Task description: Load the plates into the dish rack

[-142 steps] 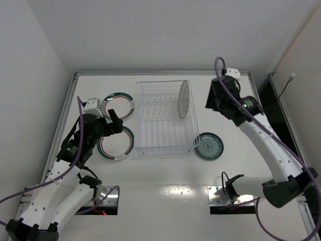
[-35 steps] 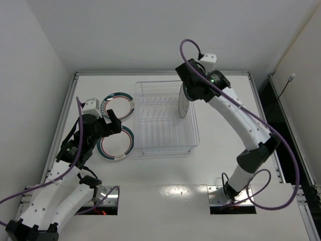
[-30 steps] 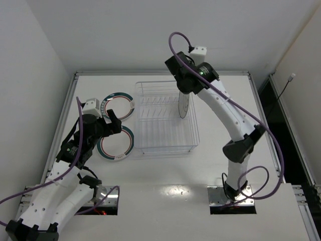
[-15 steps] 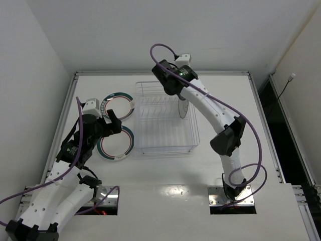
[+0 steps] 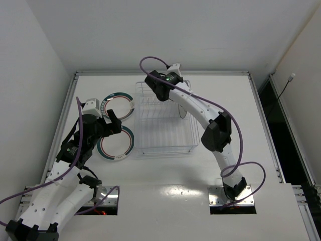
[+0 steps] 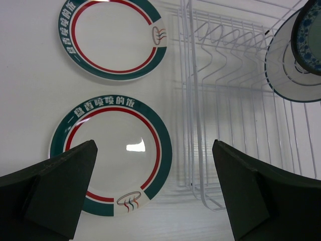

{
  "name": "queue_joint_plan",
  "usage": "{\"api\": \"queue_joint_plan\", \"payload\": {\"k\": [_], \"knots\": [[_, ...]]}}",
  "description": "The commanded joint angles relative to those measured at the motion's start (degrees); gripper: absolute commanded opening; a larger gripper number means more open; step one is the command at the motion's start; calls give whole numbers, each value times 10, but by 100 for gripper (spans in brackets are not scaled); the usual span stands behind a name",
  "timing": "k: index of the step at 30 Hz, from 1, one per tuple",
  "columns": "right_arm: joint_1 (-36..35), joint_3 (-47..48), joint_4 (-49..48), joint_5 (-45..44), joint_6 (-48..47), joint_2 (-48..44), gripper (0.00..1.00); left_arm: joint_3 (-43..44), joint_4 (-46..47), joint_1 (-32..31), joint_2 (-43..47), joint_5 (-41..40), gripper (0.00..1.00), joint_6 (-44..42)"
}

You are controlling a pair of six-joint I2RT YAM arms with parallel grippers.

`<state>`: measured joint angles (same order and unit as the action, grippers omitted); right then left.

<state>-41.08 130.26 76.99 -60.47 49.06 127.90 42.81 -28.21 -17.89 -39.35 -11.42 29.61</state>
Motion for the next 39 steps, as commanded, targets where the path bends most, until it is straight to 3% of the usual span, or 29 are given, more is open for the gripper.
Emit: {"api": "queue_joint_plan", "payload": {"k": [1,8,19,25,29,34,39], "knots": [[-4,-8,34,-43,19,4,0,4,3,7,8,1,100,2],[-9,-35,29,-16,48,36,0,4,3,7,8,1,100,2],[-21,-137,-63,113,69,15,0,4,3,7,2,1,100,2],[-15,-174,-106,142,56,-49,19,4,3,1,2,-4,100,2],[-15,-167,-112,142,31,-93,22,4,-2,1,2,-10,100,2],[-22,-102,-99,126,4,-139,44,4,-2,1,-3,-16,100,7],[-28,-122,-154,138,-38,-221,45,4,-14,1,-21,-53,100,26]]}}
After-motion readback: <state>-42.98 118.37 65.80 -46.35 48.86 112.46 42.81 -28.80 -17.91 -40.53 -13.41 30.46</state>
